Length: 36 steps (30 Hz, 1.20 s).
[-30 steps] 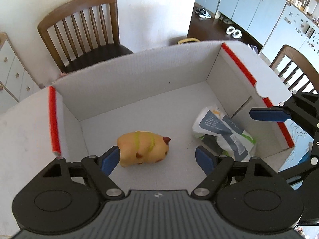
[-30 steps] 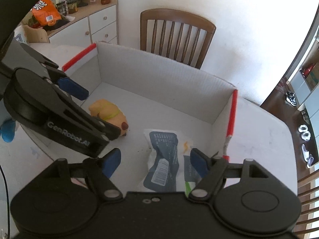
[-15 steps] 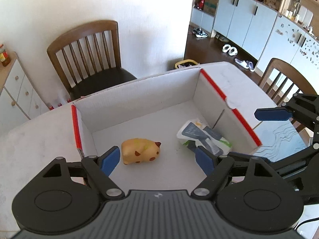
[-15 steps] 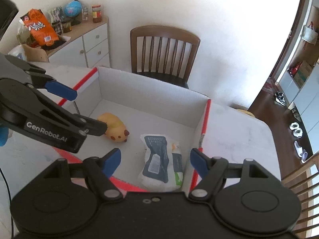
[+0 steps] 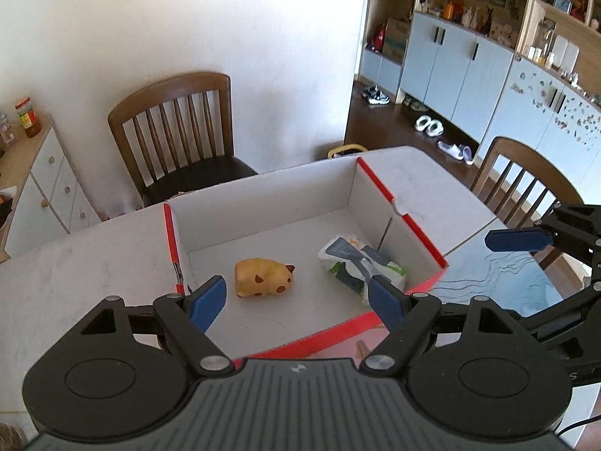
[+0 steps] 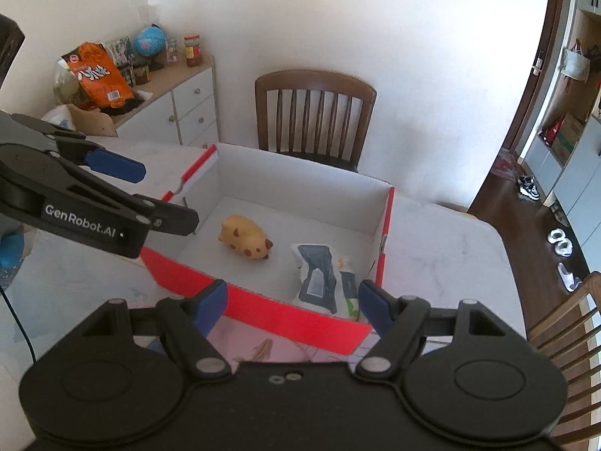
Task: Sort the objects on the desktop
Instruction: 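Withdraw both open tools from the red box back over the table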
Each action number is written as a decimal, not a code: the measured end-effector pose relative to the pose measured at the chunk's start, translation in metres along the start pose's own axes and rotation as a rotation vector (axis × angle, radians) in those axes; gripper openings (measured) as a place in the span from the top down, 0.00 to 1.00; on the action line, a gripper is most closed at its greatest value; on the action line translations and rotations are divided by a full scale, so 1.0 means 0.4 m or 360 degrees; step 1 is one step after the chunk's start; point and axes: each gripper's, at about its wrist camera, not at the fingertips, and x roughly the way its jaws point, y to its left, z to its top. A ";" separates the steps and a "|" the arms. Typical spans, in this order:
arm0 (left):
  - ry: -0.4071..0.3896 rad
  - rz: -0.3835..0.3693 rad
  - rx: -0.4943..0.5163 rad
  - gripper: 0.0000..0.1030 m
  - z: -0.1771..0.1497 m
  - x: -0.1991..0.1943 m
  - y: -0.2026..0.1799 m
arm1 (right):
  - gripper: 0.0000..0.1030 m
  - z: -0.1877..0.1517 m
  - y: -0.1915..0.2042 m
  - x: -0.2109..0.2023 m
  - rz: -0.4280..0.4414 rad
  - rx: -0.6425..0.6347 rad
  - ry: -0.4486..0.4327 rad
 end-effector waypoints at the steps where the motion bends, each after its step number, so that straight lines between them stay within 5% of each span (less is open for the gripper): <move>1: -0.0011 -0.0008 -0.0002 0.20 -0.005 -0.012 -0.002 | 0.26 -0.004 0.004 -0.013 0.0003 0.0005 -0.0009; 16: -0.0147 -0.0110 0.0038 0.20 -0.124 -0.169 -0.037 | 0.26 -0.093 0.038 -0.152 -0.0057 0.0117 -0.0104; 36: -0.0313 -0.0060 0.0127 0.20 -0.359 -0.245 -0.068 | 0.26 -0.315 0.067 -0.250 -0.0311 0.0203 -0.0204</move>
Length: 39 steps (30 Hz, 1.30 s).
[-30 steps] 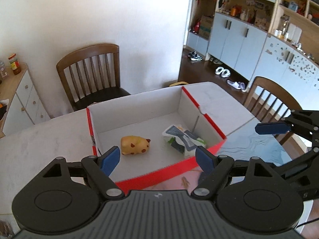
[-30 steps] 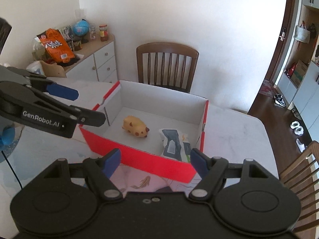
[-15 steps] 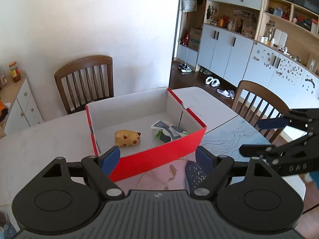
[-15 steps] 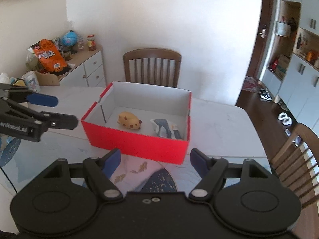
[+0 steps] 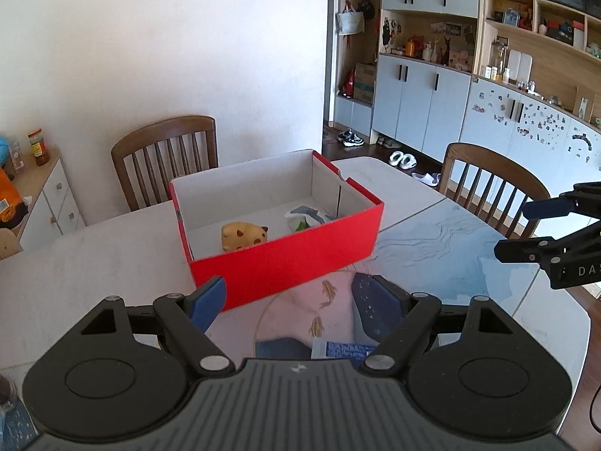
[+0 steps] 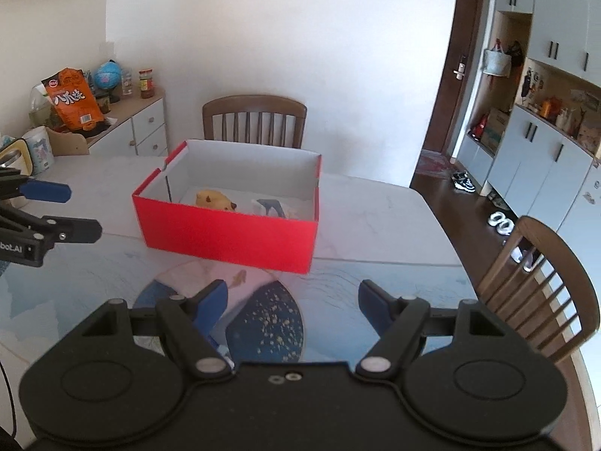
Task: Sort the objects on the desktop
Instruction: 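Withdraw both open tools from the red box back over the table, then grasp clear bag of dark food with left tool while right tool grasps blueberry snack bag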
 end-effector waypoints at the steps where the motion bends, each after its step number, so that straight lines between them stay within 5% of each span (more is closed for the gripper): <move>1: -0.0005 -0.0002 0.0002 0.20 -0.009 -0.005 -0.002 | 0.26 -0.010 -0.003 0.000 -0.0006 0.0013 0.0003; 19: 0.0002 0.0005 0.0151 0.20 -0.188 -0.019 -0.024 | 0.26 -0.210 -0.067 0.028 -0.0171 0.0198 0.0119; 39: 0.0192 -0.0048 0.0227 0.20 -0.369 0.053 -0.037 | 0.26 -0.326 -0.058 0.091 -0.0090 0.0168 0.0266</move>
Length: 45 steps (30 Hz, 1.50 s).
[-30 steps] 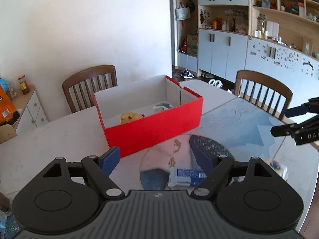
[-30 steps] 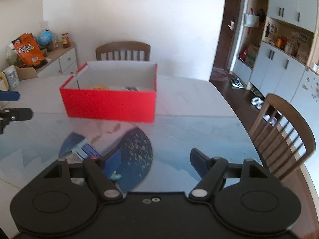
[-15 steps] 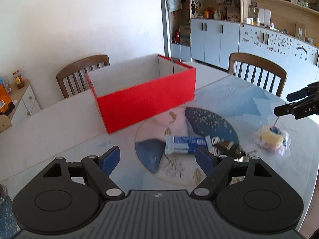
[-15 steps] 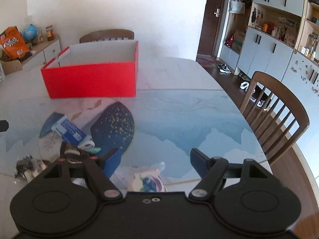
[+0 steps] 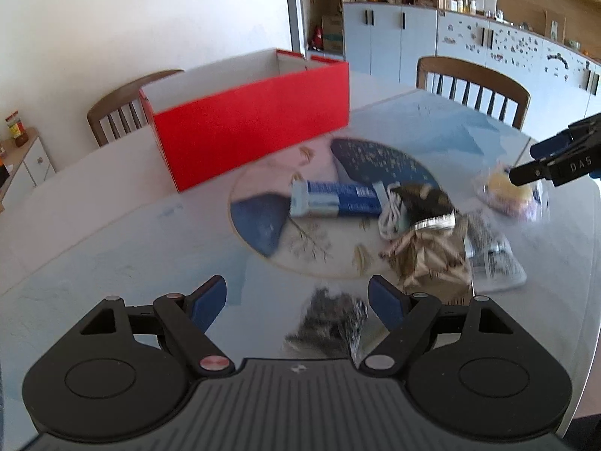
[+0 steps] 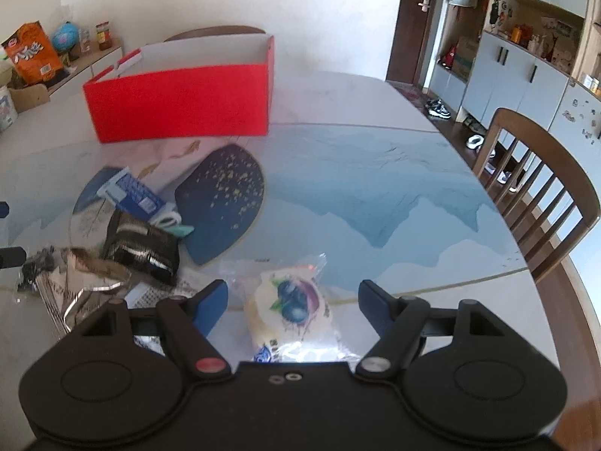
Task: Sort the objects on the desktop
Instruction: 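Grasp clear bag of dark food with left tool while right tool grasps blueberry snack bag, then lift dark food bag with left tool while right tool lifts blueberry snack bag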
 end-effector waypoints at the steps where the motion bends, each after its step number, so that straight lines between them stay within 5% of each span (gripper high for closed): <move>1: 0.0006 -0.0004 -0.0002 0.20 -0.005 0.003 -0.001 | 0.26 -0.003 0.000 0.003 0.0008 -0.0004 0.0006; 12: 0.0067 -0.0018 -0.0021 0.20 -0.033 0.043 -0.005 | 0.26 -0.018 0.009 0.043 0.0009 -0.0049 0.0078; 45: 0.0129 -0.0043 -0.0006 0.63 -0.027 0.078 -0.019 | 0.47 -0.015 0.001 0.067 0.0032 -0.0027 0.0146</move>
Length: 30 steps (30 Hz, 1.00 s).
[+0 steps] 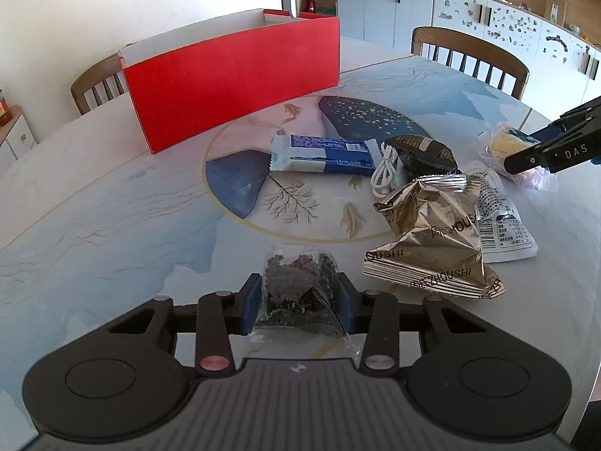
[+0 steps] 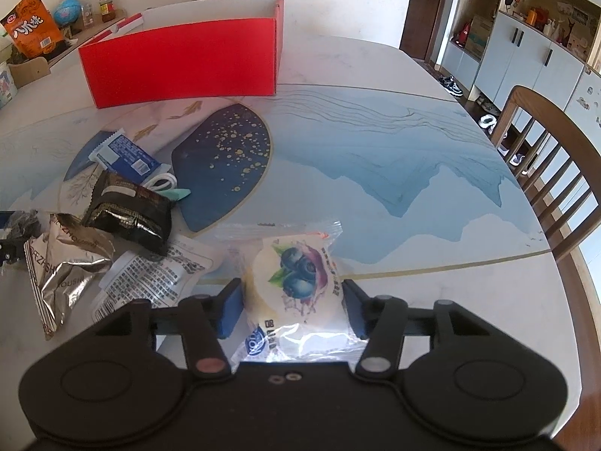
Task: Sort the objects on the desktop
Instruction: 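Lift dark food bag with left tool while right tool lifts blueberry snack bag, then carry dark food bag with left tool while right tool carries blueberry bag toward box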
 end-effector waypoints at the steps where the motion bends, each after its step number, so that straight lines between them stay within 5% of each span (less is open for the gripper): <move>1: 0.0002 -0.0002 -0.0009 0.63 0.001 -0.001 0.001 | 0.47 0.001 0.001 0.000 -0.0006 -0.0002 0.0002; 30: -0.0036 0.0037 -0.0091 0.64 0.048 -0.049 0.003 | 0.50 0.032 0.022 -0.043 0.0007 0.0004 -0.0042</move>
